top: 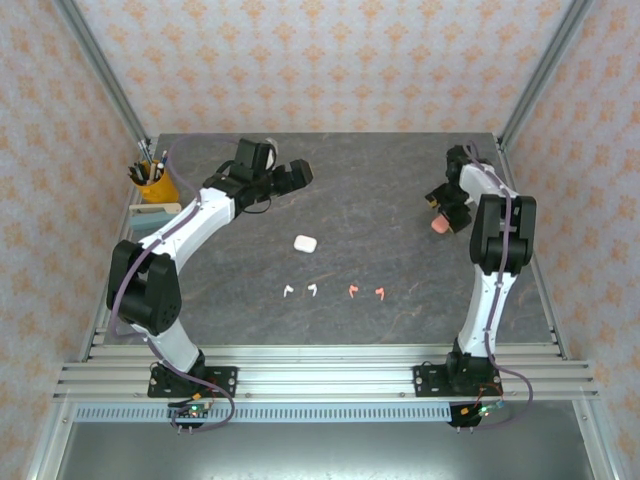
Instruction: Insert the wireless bluetooth earbuds into the charging case
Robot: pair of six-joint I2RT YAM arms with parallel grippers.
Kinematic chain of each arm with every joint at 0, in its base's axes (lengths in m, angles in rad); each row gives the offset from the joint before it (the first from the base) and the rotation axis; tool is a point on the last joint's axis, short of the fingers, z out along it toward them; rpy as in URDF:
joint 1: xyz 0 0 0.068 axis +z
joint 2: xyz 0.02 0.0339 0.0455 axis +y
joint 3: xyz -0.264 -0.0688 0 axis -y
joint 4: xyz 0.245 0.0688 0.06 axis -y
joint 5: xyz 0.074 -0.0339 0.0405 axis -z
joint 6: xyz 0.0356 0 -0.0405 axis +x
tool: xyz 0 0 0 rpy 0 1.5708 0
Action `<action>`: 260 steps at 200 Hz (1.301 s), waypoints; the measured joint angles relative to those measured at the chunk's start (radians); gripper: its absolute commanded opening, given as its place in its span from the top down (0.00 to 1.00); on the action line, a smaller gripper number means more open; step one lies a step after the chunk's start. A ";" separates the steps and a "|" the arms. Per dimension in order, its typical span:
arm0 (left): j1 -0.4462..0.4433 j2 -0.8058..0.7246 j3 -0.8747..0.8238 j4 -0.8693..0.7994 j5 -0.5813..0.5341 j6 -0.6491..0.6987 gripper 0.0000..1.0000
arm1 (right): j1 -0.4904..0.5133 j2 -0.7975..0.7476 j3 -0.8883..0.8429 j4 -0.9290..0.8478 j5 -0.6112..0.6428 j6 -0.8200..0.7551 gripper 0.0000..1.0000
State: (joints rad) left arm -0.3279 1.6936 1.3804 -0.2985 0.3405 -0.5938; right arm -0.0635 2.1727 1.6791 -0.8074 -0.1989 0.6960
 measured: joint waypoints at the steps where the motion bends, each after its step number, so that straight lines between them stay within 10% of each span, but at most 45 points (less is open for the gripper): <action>1: -0.001 0.000 0.000 0.000 0.000 0.000 0.00 | 0.001 0.003 0.005 0.000 -0.002 -0.002 0.18; 131: -0.045 0.013 0.007 -0.005 -0.008 -0.008 0.00 | 0.349 0.115 0.222 0.064 -0.157 -0.091 0.20; 260: -0.050 0.013 0.027 -0.058 -0.035 0.002 0.00 | 0.286 0.370 0.717 -0.055 -0.139 -0.137 0.22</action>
State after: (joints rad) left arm -0.3779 1.7061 1.4075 -0.3565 0.3058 -0.5919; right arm 0.2222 2.5431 2.3962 -0.8619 -0.3378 0.5591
